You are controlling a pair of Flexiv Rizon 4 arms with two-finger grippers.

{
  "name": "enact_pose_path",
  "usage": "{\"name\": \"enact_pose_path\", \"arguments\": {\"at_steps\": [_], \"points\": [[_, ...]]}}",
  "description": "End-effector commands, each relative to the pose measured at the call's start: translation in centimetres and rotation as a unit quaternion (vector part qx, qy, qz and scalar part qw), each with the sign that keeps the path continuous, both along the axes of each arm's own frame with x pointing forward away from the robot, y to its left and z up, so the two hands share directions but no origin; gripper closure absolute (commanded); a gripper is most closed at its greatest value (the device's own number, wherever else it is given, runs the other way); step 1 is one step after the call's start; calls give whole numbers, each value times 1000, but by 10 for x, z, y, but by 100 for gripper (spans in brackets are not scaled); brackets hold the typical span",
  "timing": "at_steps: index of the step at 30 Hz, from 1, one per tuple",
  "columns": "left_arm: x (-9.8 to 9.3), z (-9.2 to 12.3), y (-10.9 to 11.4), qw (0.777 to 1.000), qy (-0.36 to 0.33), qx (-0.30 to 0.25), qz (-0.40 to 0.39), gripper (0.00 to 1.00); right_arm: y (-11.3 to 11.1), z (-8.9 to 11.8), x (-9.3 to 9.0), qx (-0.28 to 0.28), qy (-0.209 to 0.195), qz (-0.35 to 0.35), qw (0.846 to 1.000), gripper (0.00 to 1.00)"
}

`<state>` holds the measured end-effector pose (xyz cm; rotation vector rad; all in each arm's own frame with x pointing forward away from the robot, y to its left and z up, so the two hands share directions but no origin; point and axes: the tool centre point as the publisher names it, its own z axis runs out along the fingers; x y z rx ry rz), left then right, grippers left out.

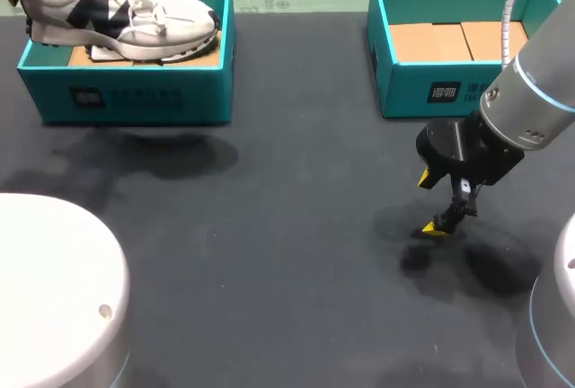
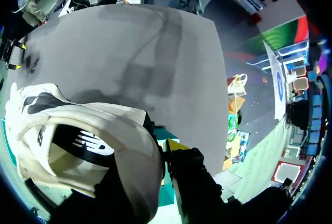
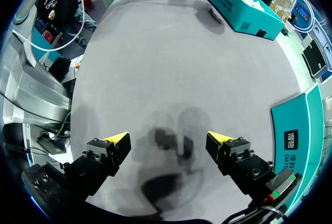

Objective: Take the shoe out of the shoebox, open the shoe tongue, remove and reinsert the insole, then place the shoe into the shoebox

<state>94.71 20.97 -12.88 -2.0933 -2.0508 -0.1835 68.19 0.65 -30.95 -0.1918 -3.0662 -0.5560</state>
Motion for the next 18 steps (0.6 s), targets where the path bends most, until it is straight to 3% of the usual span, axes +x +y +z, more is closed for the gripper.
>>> {"name": "enact_pose_path", "arguments": {"at_steps": [1, 6, 11, 18], "points": [[-27, -15, -31, 999, -17, 31, -12, 100, 0, -1, -1, 0, -1, -1, 1000, 0], [-54, -27, -56, 998, 1, 51, -24, 100, 0, -1, -1, 0, -1, -1, 1000, 0], [-73, -26, -71, 997, 25, 65, -16, 100, 0, -1, -1, 0, -1, -1, 1000, 0], [-73, -26, -71, 997, 25, 65, -16, 100, 0, -1, -1, 0, -1, -1, 1000, 0]]}}
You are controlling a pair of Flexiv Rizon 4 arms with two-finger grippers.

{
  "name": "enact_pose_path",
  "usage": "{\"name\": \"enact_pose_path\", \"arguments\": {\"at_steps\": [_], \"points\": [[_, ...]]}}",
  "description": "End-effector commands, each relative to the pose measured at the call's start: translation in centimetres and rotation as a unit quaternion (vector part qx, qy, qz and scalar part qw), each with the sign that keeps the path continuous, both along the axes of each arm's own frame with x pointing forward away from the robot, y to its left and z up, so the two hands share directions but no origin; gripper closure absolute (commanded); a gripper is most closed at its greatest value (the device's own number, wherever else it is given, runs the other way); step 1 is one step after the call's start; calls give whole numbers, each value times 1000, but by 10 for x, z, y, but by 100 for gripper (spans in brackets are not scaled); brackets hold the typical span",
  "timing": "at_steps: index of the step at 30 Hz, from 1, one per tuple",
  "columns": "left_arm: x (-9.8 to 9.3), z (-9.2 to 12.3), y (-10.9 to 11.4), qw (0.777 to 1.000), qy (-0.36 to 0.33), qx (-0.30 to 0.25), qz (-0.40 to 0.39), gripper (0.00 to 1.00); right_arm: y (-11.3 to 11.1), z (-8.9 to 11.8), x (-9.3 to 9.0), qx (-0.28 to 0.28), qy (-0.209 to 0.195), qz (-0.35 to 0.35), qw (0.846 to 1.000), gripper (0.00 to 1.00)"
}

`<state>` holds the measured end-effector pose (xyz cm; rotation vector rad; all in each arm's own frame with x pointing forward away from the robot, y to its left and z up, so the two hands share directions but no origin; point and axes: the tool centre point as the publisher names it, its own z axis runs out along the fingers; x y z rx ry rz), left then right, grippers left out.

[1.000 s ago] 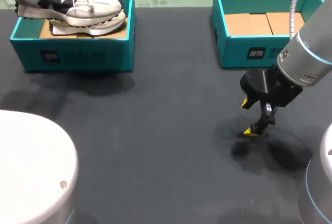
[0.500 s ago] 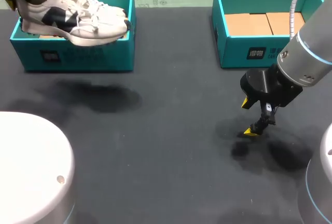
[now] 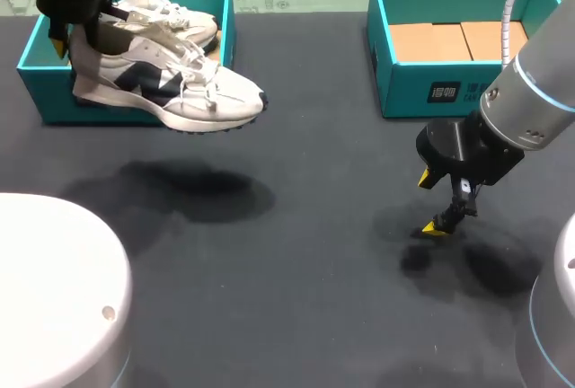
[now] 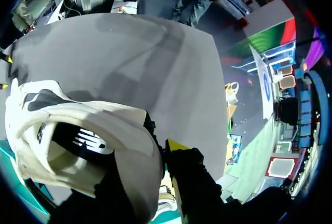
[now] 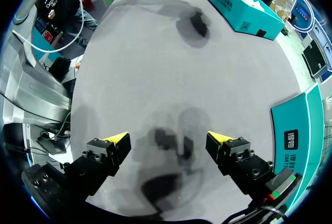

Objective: Take the shoe out of the shoebox, open the shoe tongue, remove and reinsert the insole, then place the shoe into the shoebox

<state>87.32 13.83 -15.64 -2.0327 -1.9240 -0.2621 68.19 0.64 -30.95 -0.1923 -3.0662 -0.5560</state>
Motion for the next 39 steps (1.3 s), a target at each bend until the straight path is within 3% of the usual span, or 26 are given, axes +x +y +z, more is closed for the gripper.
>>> {"name": "enact_pose_path", "arguments": {"at_steps": [1, 5, 17, 24, 37, 39], "points": [[1, 2, 0, 1000, 1, 0, 0, 100, 0, -1, -1, 0, -1, -1, 1000, 0], [1, 2, 0, 1000, 1, 0, 0, 100, 0, -1, -1, 0, -1, -1, 1000, 0], [-68, -13, -20, 998, 12, -11, 58, 100, 0, -1, -1, 0, -1, -1, 1000, 0], [-117, -41, -51, 998, 32, 3, 58, 100, 0, -1, -1, 0, -1, -1, 1000, 0], [-117, -41, -51, 998, 32, 3, 58, 100, 0, -1, -1, 0, -1, -1, 1000, 0], [-123, -59, -66, 999, 30, -8, 17, 100, 0, -1, -1, 0, -1, -1, 1000, 0]]}}
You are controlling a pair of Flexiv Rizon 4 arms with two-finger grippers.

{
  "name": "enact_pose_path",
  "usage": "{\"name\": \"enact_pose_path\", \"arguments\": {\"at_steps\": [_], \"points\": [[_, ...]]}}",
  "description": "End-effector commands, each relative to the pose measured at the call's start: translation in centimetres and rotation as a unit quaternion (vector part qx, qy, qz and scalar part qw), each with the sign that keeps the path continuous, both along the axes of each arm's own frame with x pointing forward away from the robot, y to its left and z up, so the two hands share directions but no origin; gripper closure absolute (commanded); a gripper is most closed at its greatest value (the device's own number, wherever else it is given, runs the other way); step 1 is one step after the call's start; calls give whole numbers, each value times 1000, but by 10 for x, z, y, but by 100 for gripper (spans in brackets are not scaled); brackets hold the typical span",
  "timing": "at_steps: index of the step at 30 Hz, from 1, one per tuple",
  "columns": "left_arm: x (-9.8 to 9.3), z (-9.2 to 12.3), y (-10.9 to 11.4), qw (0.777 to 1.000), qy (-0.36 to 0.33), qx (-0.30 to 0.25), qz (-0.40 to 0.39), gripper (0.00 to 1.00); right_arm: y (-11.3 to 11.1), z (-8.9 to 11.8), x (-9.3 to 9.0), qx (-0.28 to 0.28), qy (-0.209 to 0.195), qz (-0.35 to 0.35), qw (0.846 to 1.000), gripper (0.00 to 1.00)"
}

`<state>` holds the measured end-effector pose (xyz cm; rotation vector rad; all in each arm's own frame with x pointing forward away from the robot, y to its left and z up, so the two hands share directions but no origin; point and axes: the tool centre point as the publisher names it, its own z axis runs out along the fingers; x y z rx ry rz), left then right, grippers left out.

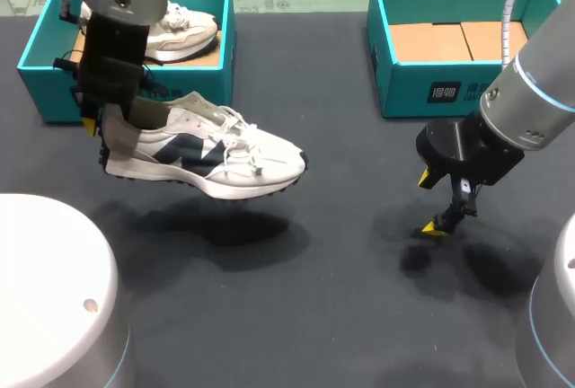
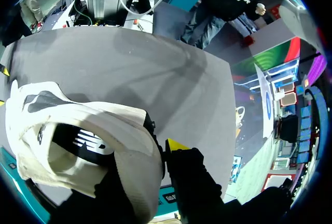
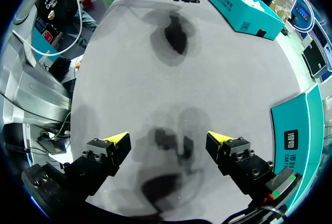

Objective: Take the shoe out of the shoebox, open the shoe tongue, remove and reinsert the insole, then place the shoe into the shoebox

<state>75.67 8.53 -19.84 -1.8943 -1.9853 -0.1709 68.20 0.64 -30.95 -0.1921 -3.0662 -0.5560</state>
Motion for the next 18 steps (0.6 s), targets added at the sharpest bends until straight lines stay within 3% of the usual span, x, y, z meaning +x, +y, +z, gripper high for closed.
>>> {"name": "enact_pose_path", "arguments": {"at_steps": [1, 9, 18], "points": [[-8, -25, -20, 999, 8, -27, -44, 100, 0, -1, -1, 0, -1, -1, 1000, 0], [-24, -67, -61, 996, -1, -52, -72, 100, 0, -1, -1, 0, -1, -1, 1000, 0], [-26, -69, -64, 996, 14, -45, -77, 100, 0, -1, -1, 0, -1, -1, 1000, 0]]}}
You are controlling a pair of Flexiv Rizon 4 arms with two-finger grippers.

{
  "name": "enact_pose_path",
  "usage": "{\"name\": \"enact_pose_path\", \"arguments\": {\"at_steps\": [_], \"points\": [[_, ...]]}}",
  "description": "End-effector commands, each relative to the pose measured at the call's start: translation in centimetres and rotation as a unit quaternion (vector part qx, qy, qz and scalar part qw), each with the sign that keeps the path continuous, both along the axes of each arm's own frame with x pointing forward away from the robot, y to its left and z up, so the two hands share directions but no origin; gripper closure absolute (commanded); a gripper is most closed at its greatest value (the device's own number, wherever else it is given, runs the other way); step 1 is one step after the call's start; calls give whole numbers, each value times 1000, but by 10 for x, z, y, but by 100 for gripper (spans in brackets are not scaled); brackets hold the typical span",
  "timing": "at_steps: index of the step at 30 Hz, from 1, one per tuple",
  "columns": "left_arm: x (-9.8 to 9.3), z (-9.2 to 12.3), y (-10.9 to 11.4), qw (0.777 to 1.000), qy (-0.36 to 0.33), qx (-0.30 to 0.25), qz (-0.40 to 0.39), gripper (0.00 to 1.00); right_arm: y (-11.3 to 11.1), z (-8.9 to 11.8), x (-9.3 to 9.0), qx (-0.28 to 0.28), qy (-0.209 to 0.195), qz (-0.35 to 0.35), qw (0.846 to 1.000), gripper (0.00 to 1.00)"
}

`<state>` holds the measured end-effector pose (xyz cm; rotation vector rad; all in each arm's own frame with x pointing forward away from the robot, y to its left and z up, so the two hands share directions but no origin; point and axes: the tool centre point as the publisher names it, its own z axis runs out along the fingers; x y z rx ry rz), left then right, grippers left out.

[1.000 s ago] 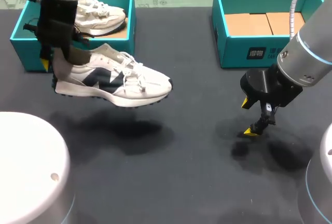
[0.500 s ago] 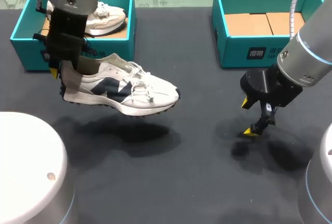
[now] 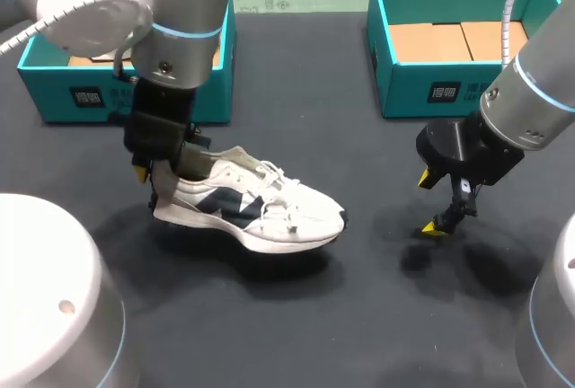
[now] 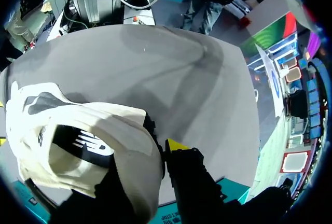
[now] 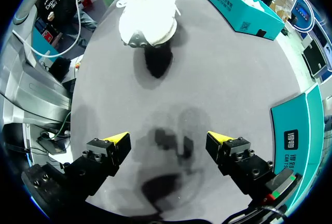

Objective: Take the shoe out of the shoebox, open the shoe tongue, remove and reinsert the insole, then place the shoe into the shoebox

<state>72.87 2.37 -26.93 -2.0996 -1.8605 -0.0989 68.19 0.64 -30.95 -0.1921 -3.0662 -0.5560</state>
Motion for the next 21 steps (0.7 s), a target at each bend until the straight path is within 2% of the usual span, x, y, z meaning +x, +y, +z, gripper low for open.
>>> {"name": "enact_pose_path", "arguments": {"at_steps": [1, 4, 9, 21], "points": [[2, 2, -2, 1000, 2, 2, 0, 100, 0, -1, -1, 0, -1, -1, 1000, 0], [2, 2, -2, 1000, 2, 2, 0, 100, 0, -1, -1, 0, -1, -1, 1000, 0], [-1, -22, -25, 999, -8, -21, 25, 100, 0, -1, -1, 0, -1, -1, 1000, 0], [-3, -66, -61, 997, -48, -16, 61, 100, 0, -1, -1, 0, -1, -1, 1000, 0]]}}
